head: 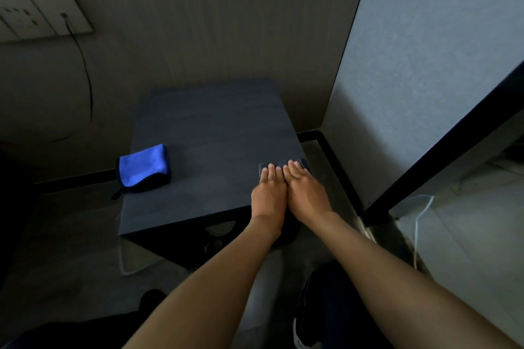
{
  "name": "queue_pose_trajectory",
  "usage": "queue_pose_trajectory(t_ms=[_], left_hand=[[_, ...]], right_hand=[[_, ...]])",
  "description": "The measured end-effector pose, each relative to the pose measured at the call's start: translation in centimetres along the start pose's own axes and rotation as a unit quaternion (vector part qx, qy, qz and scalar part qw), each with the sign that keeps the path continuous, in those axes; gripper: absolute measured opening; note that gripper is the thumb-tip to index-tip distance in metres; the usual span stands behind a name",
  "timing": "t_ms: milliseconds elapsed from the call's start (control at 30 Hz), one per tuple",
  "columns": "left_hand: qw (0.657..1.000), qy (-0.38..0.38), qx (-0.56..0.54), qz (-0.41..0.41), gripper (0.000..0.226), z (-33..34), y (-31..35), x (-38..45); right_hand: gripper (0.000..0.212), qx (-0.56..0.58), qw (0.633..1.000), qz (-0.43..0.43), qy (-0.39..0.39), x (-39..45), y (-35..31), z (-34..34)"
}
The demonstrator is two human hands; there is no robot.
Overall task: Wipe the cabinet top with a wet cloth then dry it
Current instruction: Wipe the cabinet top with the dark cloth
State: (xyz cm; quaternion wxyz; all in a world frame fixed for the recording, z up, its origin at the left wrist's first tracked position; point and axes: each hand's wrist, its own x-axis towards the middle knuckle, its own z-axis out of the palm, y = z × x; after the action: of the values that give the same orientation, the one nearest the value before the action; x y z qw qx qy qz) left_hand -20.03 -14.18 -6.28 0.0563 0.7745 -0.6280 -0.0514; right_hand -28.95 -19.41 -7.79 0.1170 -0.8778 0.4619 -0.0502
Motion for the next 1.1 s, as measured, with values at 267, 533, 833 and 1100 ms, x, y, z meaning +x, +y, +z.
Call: queue_pose_trajectory(t_ms=[267,533,833,1100], left_hand=[[0.999,-0.035,0.016,0.03,0.068,-1.3,1.7,-2.7],[0.997,-0.011,0.056,0.052,0.039,-2.4,2.9,-3.9],[0.993,-0.024,0.073,0.084,0.041,-2.9,2.9,-5.4],[0.983,-0.109,0.098,0.114,0.031,0.6,1.0,-9.2]], right_hand=[[0.063,-0.003,1.0,0.004,-0.031,-3.5,1.1,-0.9],[0.04,-0.064,0.997,0.029,-0.019,-5.3,1.3,-1.5],[0.037,-0.09,0.994,0.05,-0.039,-6.8,0.4,-2.7],[0.032,-0.119,0.985,0.034,-0.118,-9.9,0.4,1.8]])
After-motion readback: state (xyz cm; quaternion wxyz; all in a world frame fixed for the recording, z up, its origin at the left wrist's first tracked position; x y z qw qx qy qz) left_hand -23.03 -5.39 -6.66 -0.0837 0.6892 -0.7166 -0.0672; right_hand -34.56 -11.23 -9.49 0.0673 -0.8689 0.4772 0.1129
